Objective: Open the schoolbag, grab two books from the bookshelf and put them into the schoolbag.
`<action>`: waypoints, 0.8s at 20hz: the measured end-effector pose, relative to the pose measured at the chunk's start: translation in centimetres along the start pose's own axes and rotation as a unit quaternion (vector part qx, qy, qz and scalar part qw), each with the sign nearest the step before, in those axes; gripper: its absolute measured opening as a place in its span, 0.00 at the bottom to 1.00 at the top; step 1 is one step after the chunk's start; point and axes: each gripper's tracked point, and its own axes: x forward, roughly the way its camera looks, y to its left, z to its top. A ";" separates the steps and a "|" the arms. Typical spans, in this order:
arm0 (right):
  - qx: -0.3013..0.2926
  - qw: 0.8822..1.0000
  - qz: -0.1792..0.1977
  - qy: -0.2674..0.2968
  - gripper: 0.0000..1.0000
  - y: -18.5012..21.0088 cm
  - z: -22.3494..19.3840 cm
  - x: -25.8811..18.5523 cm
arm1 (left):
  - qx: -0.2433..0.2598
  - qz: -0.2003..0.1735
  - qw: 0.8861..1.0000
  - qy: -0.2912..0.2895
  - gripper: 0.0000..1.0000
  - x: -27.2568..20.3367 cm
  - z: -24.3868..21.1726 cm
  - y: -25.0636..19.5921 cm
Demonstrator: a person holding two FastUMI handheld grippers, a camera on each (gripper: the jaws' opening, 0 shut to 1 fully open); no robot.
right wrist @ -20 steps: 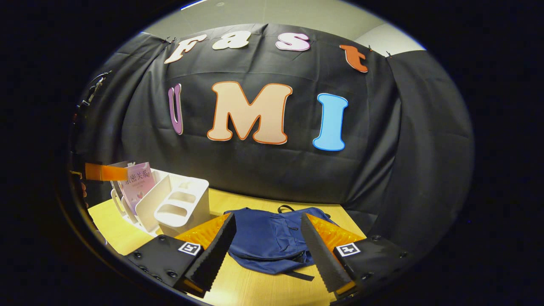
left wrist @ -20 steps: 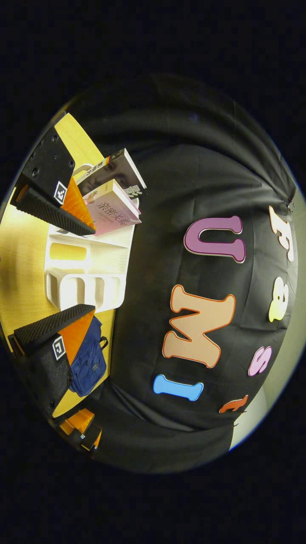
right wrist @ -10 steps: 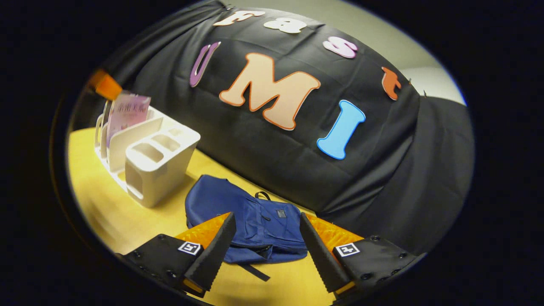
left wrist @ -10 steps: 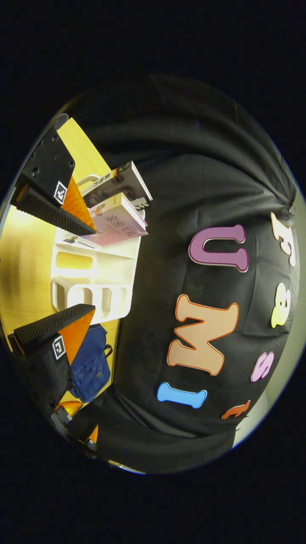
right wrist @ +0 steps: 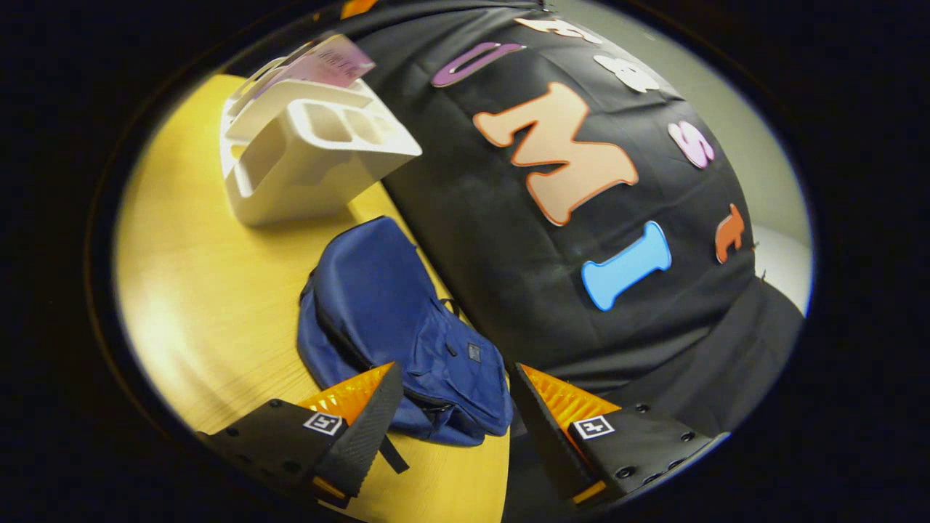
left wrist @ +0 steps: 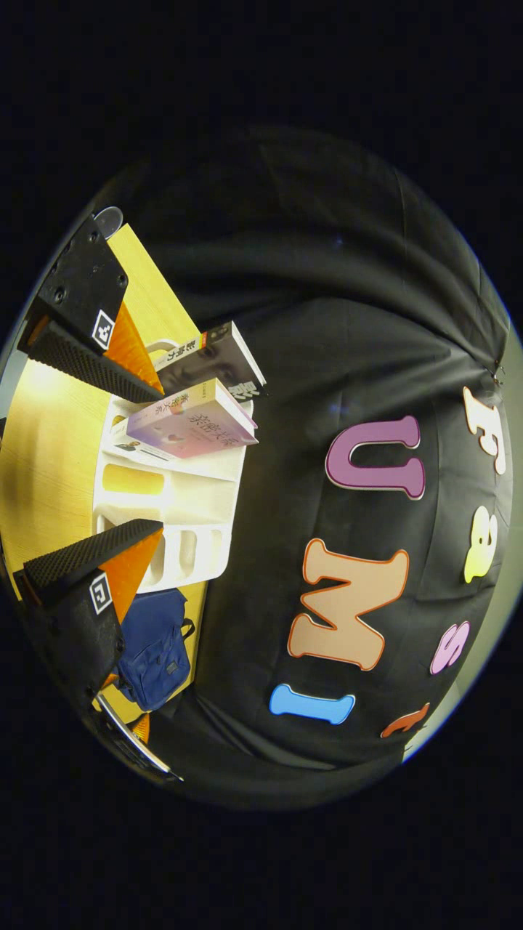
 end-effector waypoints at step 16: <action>-0.115 0.992 0.045 0.015 0.86 4.5 -1.3 5.7 | 0.007 0.047 0.999 -0.009 0.94 -0.2 1.0 2.6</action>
